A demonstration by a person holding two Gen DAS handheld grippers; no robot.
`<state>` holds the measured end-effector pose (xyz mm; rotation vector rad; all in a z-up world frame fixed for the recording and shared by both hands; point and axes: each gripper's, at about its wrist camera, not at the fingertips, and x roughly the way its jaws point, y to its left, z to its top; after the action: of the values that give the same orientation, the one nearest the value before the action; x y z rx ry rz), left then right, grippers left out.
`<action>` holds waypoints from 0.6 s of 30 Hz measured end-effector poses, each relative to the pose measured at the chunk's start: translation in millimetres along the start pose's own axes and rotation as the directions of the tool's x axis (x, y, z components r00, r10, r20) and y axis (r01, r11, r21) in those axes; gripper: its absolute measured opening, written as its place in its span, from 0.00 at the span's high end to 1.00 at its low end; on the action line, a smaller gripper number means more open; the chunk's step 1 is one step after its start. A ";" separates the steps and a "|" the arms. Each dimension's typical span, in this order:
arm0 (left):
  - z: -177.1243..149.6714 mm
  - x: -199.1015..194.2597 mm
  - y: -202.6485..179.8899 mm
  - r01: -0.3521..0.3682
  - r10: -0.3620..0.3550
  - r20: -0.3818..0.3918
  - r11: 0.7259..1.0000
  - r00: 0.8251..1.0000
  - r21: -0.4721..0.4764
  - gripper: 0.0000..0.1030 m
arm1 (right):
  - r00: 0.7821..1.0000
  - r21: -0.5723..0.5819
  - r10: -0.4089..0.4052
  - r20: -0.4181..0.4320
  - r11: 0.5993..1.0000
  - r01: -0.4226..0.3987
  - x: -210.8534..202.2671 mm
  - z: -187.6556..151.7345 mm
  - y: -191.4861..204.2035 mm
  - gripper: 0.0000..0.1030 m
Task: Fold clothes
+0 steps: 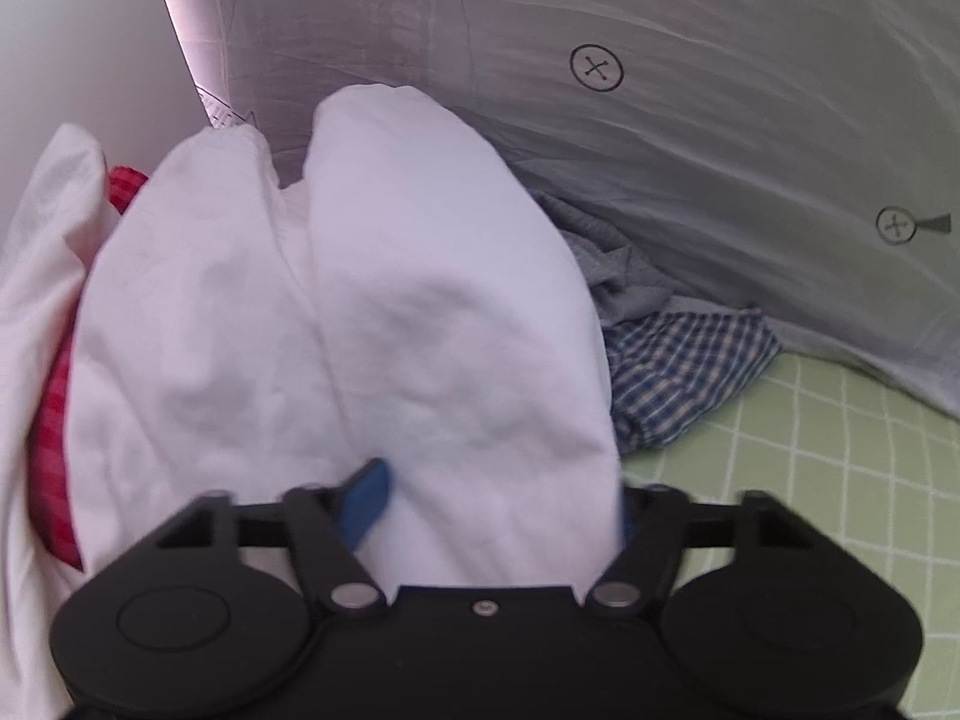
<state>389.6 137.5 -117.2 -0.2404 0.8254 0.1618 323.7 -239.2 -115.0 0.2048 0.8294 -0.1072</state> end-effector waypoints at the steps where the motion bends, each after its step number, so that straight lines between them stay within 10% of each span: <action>1: -0.3 -0.7 -4.9 -0.012 0.011 0.002 1.000 1.000 0.019 0.51 | 1.000 -0.003 -0.003 0.002 1.000 0.003 -0.8 -1.0 1.9 0.46; 9: -1.9 -21.7 -40.9 -0.103 0.099 0.042 0.989 0.994 0.105 0.89 | 0.999 -0.036 -0.025 0.033 0.999 0.026 -14.2 -4.8 10.0 0.93; 18: -3.9 -105.4 -48.5 -0.098 0.082 0.149 0.990 0.985 0.102 0.98 | 0.967 -0.119 -0.145 0.208 0.978 0.172 -78.7 -7.8 8.2 0.98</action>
<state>327.8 84.7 -34.3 -0.0867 0.6992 0.2160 266.7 -228.3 -60.7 -0.0024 0.6503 -0.2180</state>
